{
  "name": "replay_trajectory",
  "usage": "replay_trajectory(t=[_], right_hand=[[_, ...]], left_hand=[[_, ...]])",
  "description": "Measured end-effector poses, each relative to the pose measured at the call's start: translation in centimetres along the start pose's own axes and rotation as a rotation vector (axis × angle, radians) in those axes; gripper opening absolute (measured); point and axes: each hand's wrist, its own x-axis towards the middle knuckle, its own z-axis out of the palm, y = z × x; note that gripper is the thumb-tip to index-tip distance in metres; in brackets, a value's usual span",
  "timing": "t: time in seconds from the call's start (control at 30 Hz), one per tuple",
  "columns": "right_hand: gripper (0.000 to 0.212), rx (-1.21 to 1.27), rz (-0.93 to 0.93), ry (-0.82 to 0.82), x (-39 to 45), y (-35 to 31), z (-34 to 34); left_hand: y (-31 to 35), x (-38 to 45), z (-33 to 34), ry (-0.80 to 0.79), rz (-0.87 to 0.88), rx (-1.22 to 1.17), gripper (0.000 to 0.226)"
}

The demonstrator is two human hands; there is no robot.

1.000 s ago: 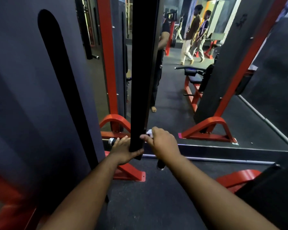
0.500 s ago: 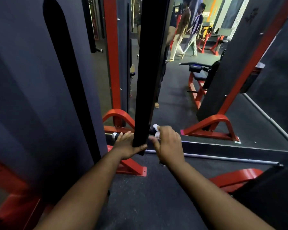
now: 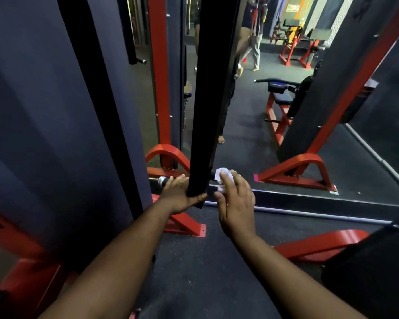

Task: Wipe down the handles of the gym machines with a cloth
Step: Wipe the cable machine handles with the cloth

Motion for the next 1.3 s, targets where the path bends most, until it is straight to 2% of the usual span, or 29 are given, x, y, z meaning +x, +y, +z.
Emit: replay_trajectory(t=[0.07,0.1,0.17,0.23,0.33,0.47,0.63,0.73,0.83,0.97,1.07,1.17,1.3], right_hand=[[0.043,-0.014,0.064,-0.009,2.6,-0.4,-0.5],[0.041,-0.033,0.104,-0.065,4.4,-0.5,-0.8],[0.050,-0.009,0.185,-0.218,7.1,-0.2,-1.1],[0.054,0.075,0.214,-0.260,7.6,0.1,-1.2],[0.042,0.029,0.068,-0.130,4.5,0.2,-0.7],[0.065,-0.193,-0.013,-0.050,-1.0,0.2,1.1],[0.054,-0.237,-0.178,-0.069,3.4,0.1,0.3],[0.060,-0.263,-0.269,-0.096,4.7,-0.2,0.4],[0.051,-0.122,-0.242,-0.031,3.7,1.3,-0.1],[0.039,0.325,0.111,0.058,0.4,2.8,-0.1],[0.044,0.514,0.297,0.043,-1.8,4.1,0.8],[0.038,0.572,0.249,0.039,-0.4,3.4,0.3],[0.040,0.310,0.061,-0.021,3.6,0.1,-0.2]], left_hand=[[0.2,-0.1,-0.2,0.002,0.002,0.006,0.097],[0.3,-0.1,-0.3,0.005,0.005,0.005,0.090],[0.6,-0.4,-0.6,0.002,0.010,0.003,0.086],[0.7,-0.4,-0.8,-0.001,0.010,-0.002,0.085],[0.5,-0.2,-0.6,-0.013,-0.010,0.007,0.087],[0.7,-0.2,-0.6,0.001,0.002,0.014,0.084],[0.4,0.2,-0.3,0.002,0.013,0.010,0.106],[0.1,0.6,-0.2,0.025,0.012,-0.001,0.102],[0.1,0.5,-0.1,-0.002,0.006,0.011,0.103],[0.4,0.2,-0.3,-0.013,-0.025,0.010,0.091],[0.3,-0.1,-0.3,-0.023,-0.022,0.009,0.090],[0.3,-0.2,-0.2,-0.012,-0.024,0.005,0.090],[0.2,0.0,0.0,-0.007,-0.013,-0.001,0.091]])
